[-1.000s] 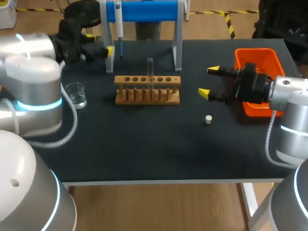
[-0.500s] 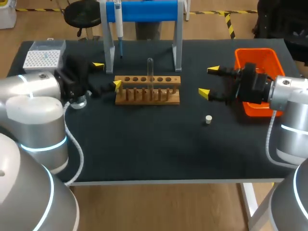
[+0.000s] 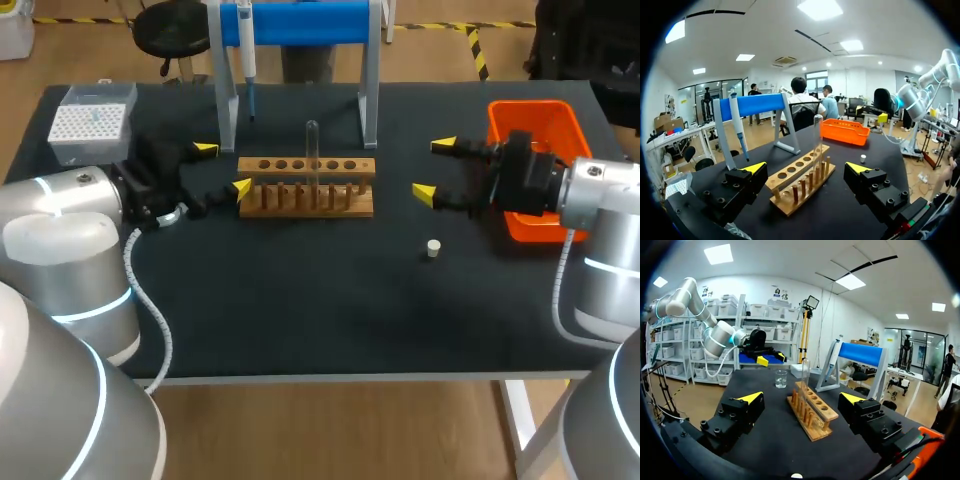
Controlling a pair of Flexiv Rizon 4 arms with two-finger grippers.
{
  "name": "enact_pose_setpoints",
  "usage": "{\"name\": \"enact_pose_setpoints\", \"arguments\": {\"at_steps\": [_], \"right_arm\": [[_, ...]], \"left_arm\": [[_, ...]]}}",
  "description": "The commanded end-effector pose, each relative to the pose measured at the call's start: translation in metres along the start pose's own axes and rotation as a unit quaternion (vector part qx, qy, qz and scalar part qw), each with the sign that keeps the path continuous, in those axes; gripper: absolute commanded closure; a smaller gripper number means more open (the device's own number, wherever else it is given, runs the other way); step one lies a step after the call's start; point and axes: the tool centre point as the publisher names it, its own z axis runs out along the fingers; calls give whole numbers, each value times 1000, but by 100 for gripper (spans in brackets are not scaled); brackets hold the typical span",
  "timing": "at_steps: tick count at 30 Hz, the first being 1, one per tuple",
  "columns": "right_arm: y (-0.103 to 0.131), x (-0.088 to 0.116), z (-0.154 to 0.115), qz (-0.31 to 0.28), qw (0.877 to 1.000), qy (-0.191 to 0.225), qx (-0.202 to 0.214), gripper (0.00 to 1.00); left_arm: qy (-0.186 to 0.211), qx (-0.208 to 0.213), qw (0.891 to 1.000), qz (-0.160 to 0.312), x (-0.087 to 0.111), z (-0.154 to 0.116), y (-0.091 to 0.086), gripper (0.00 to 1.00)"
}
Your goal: Invert the test tube, pick up the pipette, mount the tip to pipette, aspirate from beaker and dispense into the tube, eject the tip, return the pipette, and cap with the stopper.
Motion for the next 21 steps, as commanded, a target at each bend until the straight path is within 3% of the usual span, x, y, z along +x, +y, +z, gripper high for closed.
{"name": "enact_pose_setpoints", "arguments": {"at_steps": [1,7,12,21], "right_arm": [[0,1,0,0,1000,-2,0,0],[0,1,0,0,1000,-2,0,0],[10,-7,18,-3,1000,24,-8,0],[36,-16,54,-18,989,132,-63,0]], "left_arm": [[-1,29,1000,0,0,-2,3,0],[-1,29,1000,0,0,-2,3,0],[-1,29,1000,0,0,-2,3,0],[-1,29,1000,0,0,-2,3,0]]}}
